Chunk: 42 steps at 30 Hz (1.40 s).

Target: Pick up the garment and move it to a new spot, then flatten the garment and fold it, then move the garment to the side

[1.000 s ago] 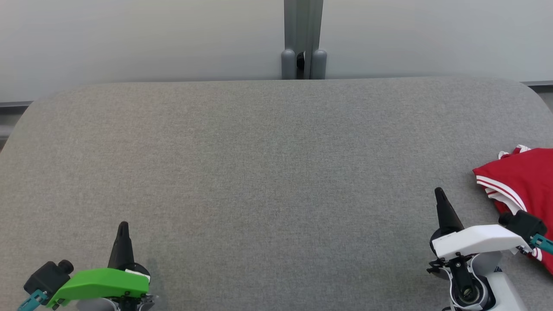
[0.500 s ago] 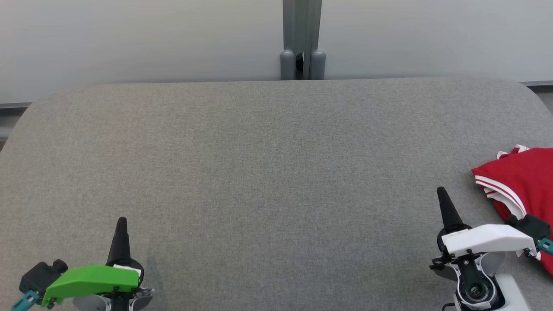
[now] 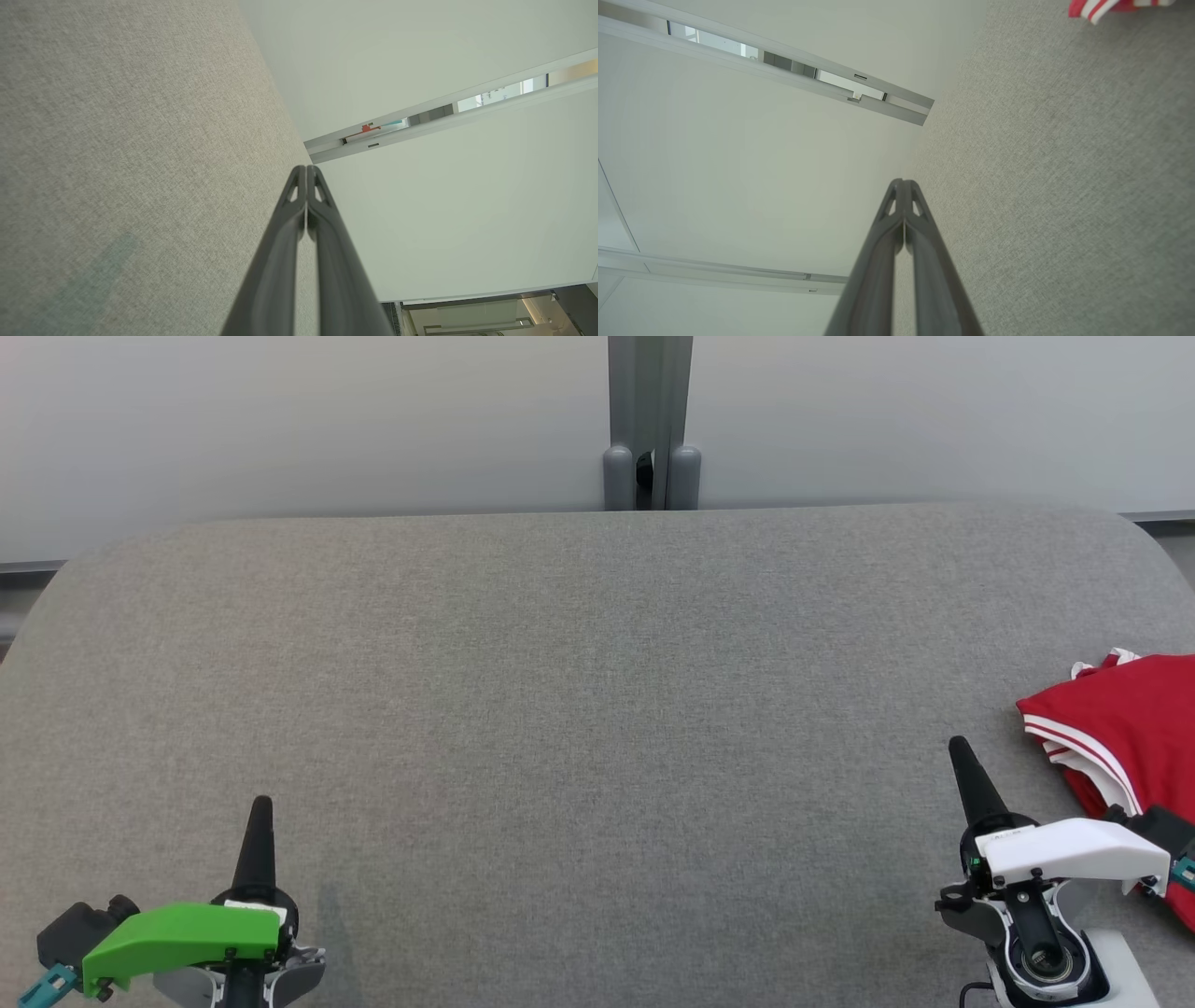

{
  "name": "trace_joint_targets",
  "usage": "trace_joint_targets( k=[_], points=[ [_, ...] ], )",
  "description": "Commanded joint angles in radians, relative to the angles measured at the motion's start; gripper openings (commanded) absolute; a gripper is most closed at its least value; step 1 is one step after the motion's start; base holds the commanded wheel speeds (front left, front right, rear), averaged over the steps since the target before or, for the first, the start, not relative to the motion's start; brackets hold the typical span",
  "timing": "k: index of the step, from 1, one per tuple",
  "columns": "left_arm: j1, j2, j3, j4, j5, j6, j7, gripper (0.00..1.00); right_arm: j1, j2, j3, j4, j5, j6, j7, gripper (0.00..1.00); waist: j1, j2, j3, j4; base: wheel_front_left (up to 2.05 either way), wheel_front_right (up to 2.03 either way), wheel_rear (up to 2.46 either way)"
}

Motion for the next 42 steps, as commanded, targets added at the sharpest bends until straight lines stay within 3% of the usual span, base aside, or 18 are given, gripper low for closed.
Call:
trace_joint_targets(
  k=[1,42],
  points=[
    [-0.025,0.007,0.007,-0.011,-0.026,-0.007,0.006,0.00,0.005,-0.006,-0.005,-0.014,0.026,0.001,0.008,0.00,0.0000,0.0000,0.000,0.000,0.00,0.00,0.00],
    [-0.046,0.009,0.038,-0.018,-0.336,-0.035,0.091,0.00,0.021,-0.007,-0.039,-0.049,0.358,0.000,0.091,0.00,0.0000,0.0000,-0.007,-0.010,0.00,0.00,0.00]
  ],
)
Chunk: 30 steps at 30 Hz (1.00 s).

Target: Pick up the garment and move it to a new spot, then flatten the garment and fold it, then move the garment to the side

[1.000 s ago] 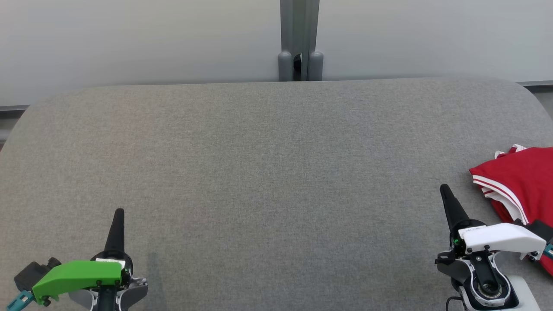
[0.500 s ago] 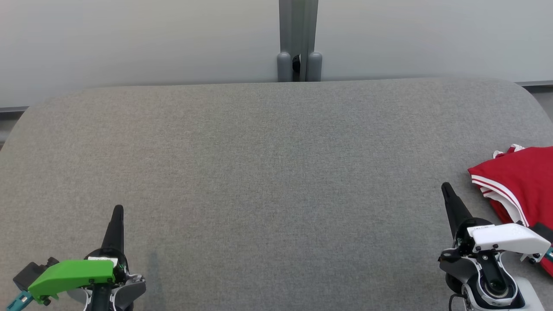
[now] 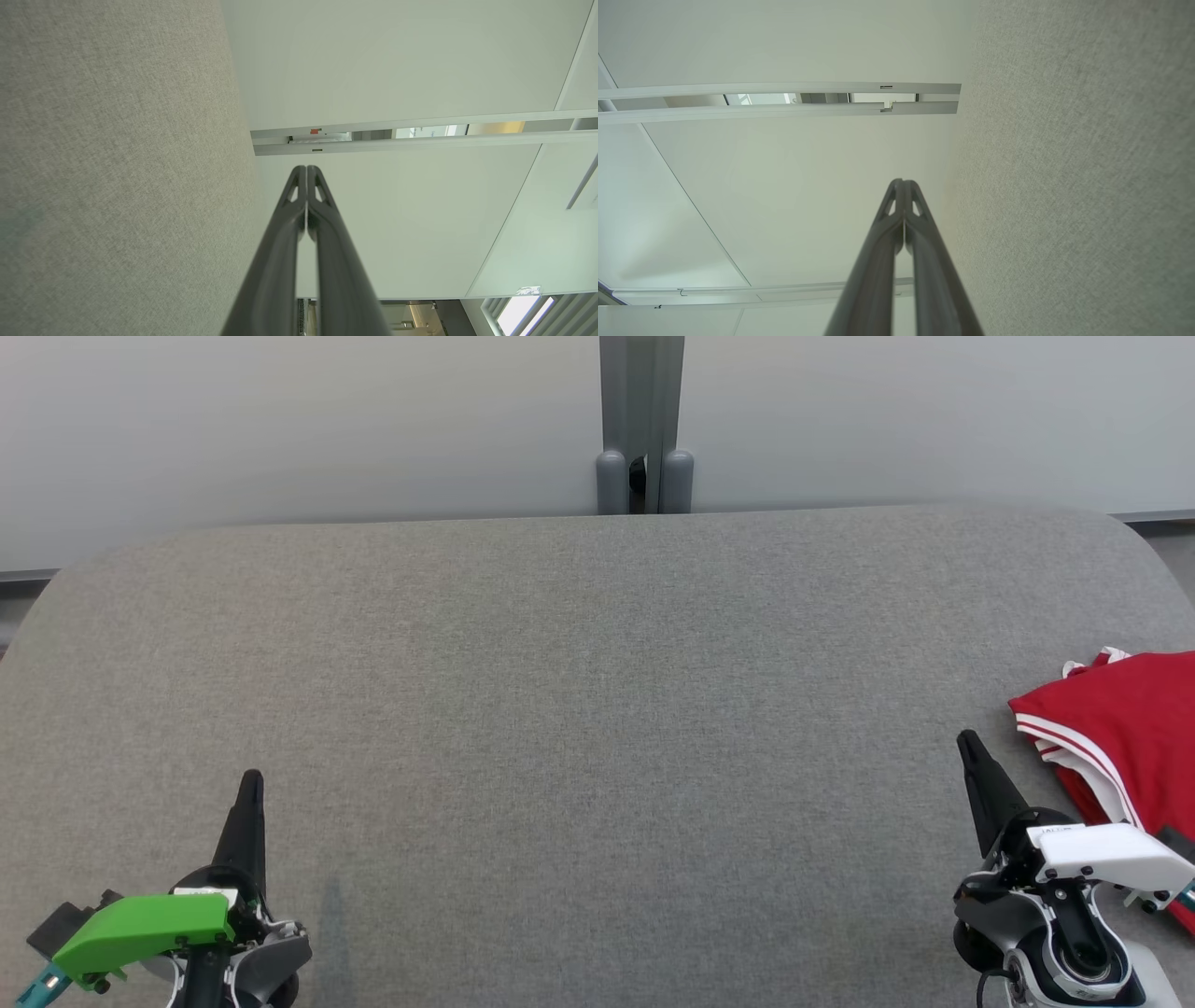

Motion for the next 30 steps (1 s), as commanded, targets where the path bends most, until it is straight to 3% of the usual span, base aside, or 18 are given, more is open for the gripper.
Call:
trace_joint_targets(
  k=[1,30],
  points=[
    [-0.019,0.007,0.006,-0.004,-0.022,-0.008,0.007,0.00,0.008,-0.005,-0.004,-0.009,0.021,0.000,0.007,0.00,0.0000,0.0000,0.000,0.000,0.00,0.00,0.00],
    [-0.018,0.007,0.008,-0.004,-0.044,-0.009,0.013,0.00,0.010,-0.005,-0.006,-0.011,0.047,0.000,0.013,0.00,0.0000,0.0000,-0.001,-0.001,0.00,0.00,0.00]
  ],
)
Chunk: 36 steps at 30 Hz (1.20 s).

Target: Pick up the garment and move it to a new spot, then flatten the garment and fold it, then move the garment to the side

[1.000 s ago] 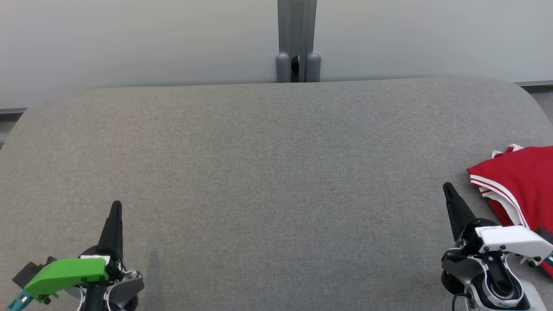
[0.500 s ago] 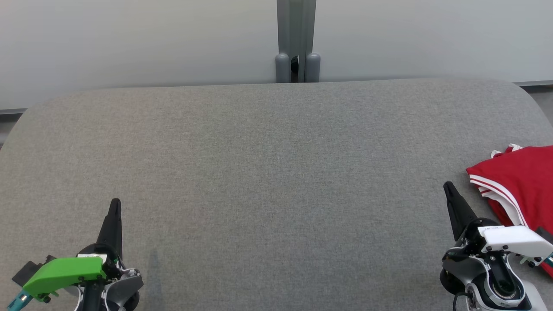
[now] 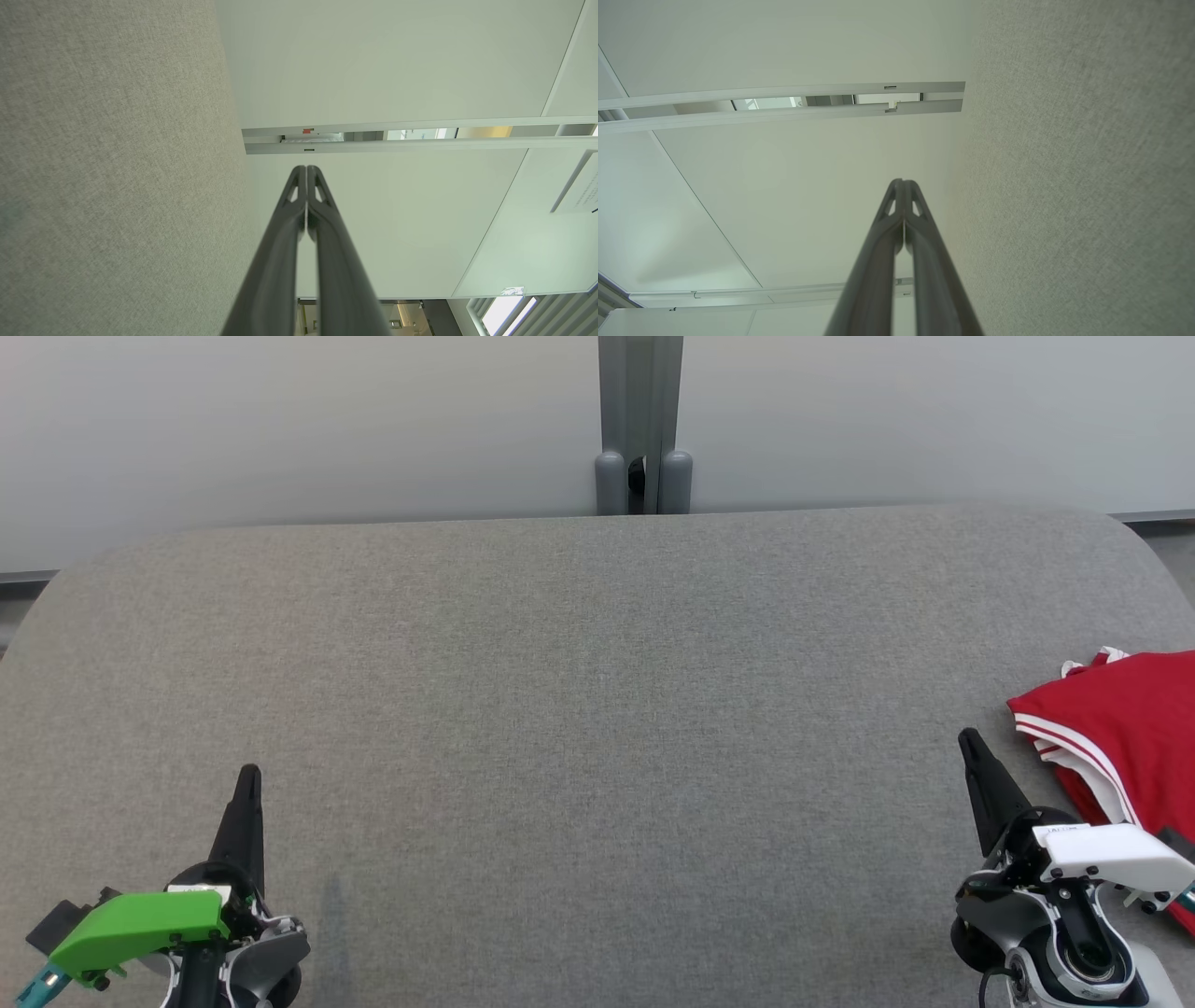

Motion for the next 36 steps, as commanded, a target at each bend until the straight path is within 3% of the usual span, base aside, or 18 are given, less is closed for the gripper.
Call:
trace_joint_targets(
  k=[1,36],
  points=[
    [-0.012,0.007,0.003,-0.002,-0.002,-0.005,0.003,0.00,0.009,-0.004,-0.001,-0.006,0.006,0.000,0.003,0.00,0.0000,0.0000,0.000,0.000,0.00,0.00,0.00],
    [-0.012,0.007,0.003,-0.002,-0.002,-0.005,0.003,0.00,0.009,-0.004,-0.001,-0.006,0.007,0.000,0.003,0.00,0.0000,0.0000,0.000,0.000,0.00,0.00,0.00]
  ],
)
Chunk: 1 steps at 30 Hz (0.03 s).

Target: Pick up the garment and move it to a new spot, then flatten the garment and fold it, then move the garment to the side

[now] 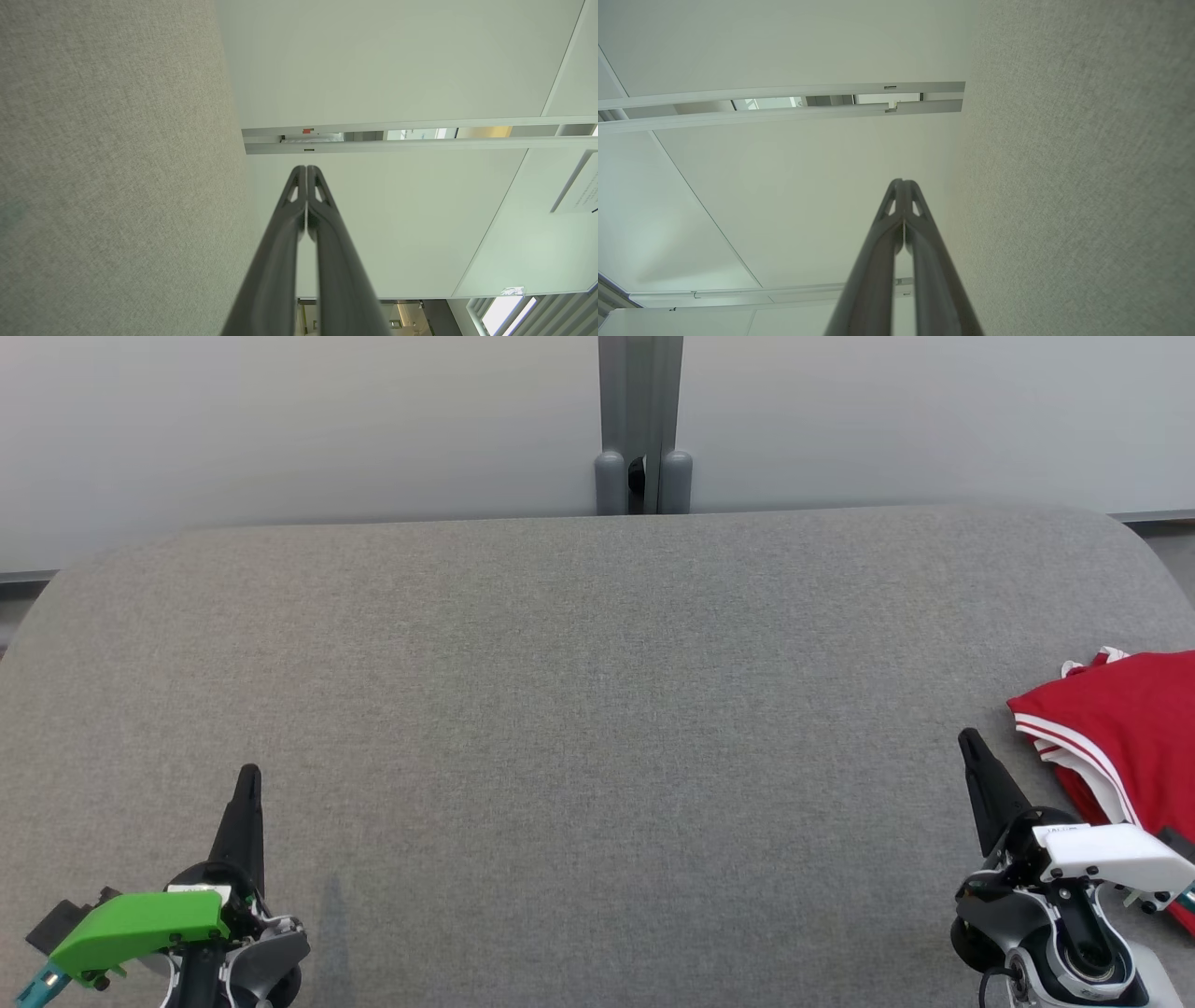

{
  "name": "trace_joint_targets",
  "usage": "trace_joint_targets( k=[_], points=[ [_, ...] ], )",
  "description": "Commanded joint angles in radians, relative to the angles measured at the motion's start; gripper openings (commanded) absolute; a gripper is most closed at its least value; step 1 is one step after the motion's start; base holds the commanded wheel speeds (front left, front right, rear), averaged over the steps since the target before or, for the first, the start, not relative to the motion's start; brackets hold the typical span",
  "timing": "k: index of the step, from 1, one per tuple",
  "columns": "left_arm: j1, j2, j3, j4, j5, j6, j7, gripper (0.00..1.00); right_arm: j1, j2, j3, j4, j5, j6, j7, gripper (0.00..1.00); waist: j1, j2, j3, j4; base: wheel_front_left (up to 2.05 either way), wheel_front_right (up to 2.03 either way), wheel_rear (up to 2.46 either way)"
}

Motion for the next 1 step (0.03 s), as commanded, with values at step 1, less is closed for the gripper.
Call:
trace_joint_targets(
  k=[1],
  points=[
    [-0.012,0.007,0.003,-0.002,-0.002,-0.005,0.003,0.00,0.008,-0.004,-0.001,-0.005,0.007,0.000,0.003,0.00,0.0000,0.0000,0.000,0.000,0.00,0.00,0.00]
  ],
)
